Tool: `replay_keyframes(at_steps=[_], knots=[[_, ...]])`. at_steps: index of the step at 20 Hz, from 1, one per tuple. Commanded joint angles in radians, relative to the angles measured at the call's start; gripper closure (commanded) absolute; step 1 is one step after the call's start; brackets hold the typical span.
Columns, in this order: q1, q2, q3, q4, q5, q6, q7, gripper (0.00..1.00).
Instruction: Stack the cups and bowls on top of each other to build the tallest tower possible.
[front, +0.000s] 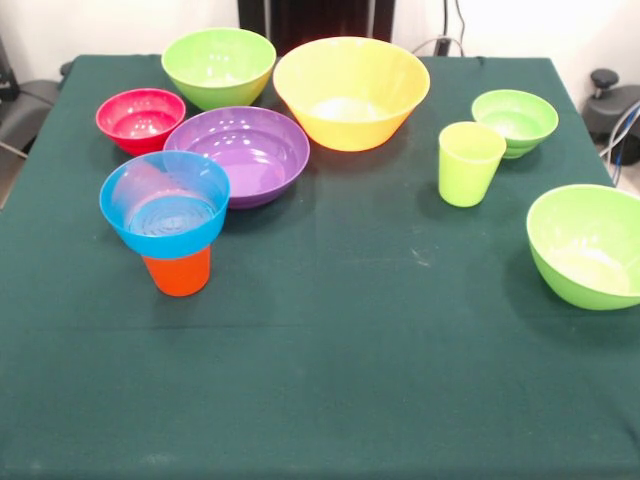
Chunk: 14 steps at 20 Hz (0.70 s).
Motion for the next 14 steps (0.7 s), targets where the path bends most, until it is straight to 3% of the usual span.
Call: replay_keyframes(at_steps=[1, 9, 14], knots=[[0.047, 0.019, -0.023, -0.082, -0.06, 0.294, -0.127, 0.0], [0.093, -0.005, -0.043, -0.072, -0.087, 0.312, -0.046, 0.0], [0.132, 0.031, -0.076, -0.065, -0.125, 0.273, 0.01, 0.0]])
